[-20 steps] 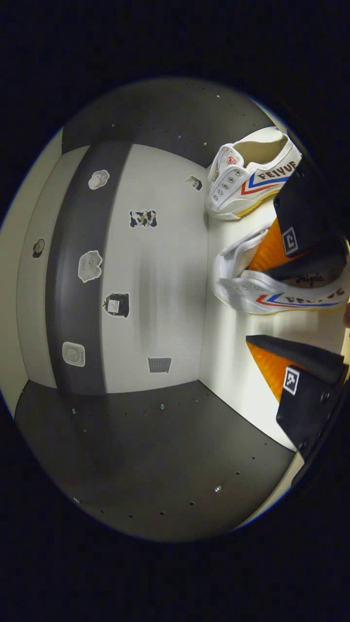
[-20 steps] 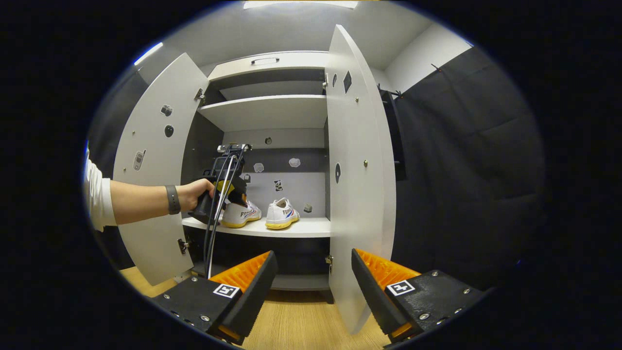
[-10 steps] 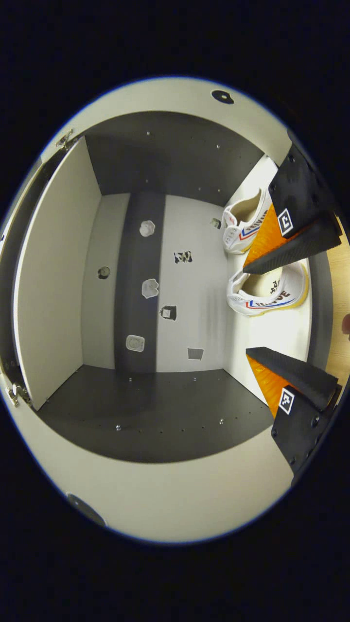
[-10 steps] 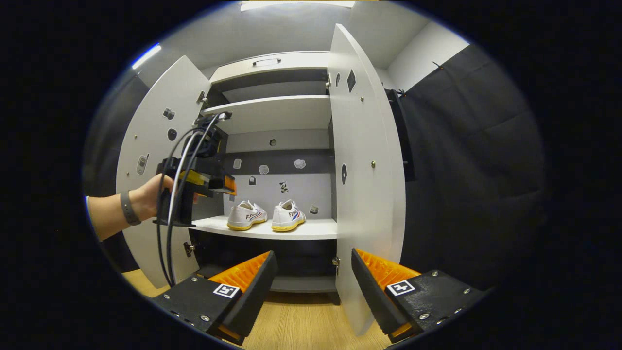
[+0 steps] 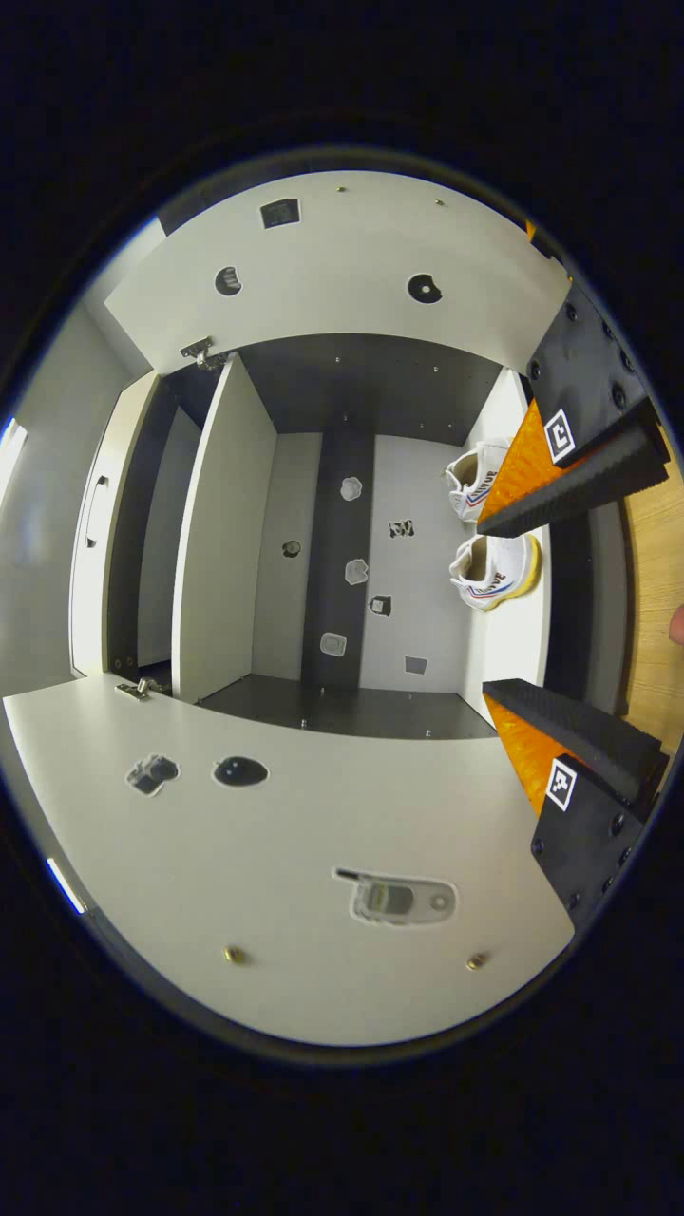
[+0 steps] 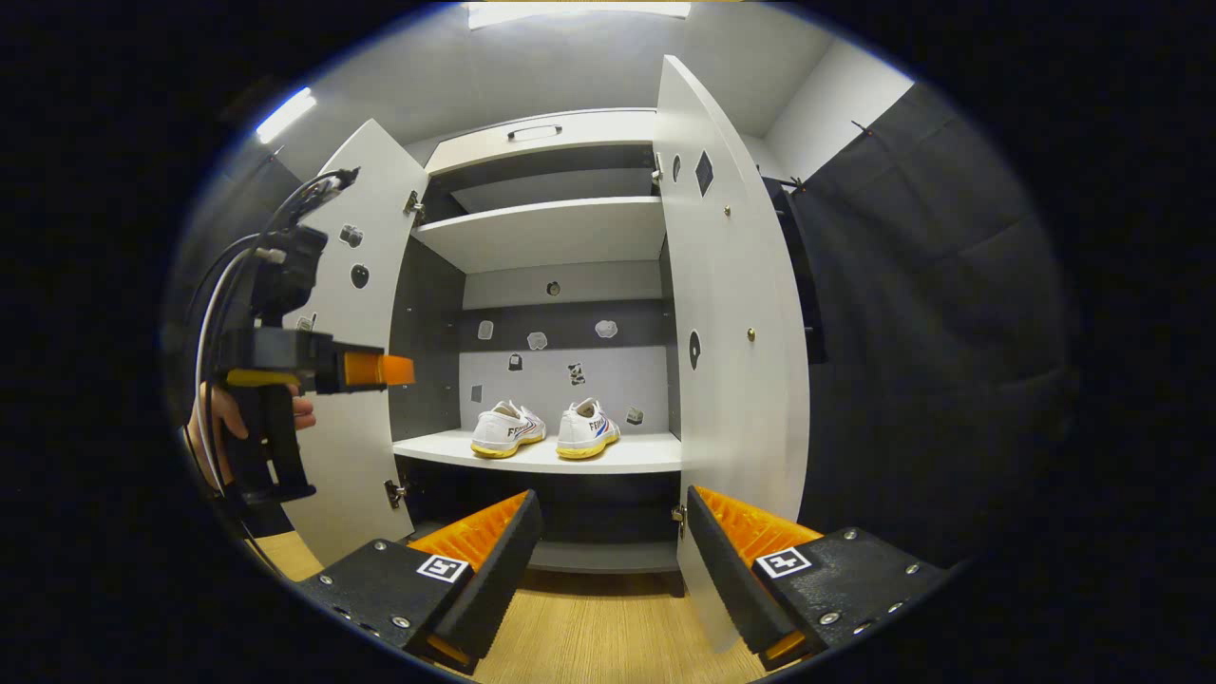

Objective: Grab one shoe with the right hand and put it into the shoe cabinet, grab the other shoe with the left hand and put it into the shoe cabinet; then close the right door with the right hand and the left door with the left hand.

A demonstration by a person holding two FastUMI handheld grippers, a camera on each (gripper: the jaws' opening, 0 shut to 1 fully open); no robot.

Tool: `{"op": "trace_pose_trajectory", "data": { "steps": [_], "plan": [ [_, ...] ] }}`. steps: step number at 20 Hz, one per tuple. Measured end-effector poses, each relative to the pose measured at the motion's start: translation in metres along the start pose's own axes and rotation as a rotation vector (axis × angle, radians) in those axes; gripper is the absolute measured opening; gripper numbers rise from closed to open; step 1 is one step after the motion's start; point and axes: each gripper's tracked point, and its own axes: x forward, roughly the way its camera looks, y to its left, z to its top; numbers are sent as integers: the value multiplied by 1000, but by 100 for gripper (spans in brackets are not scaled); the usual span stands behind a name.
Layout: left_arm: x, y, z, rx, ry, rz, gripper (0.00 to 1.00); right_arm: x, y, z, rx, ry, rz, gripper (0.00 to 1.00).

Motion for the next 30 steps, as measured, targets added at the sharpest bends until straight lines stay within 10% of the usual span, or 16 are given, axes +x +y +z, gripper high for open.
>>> {"op": "trace_pose_trajectory", "data": {
  "steps": [14, 23, 30],
  "plan": [
    [-101, 2, -79, -4, -25, 54, 97, -17, 0, 32, 15, -56, 30, 94],
    [-102, -21, -76, -14, -41, 18, 97, -4, -194, 181, -143, -230, -281, 94],
    [-106, -30, -80, 10, -30, -2, 97, 46, -200, 182, -116, -165, -199, 91]
  ]
}}
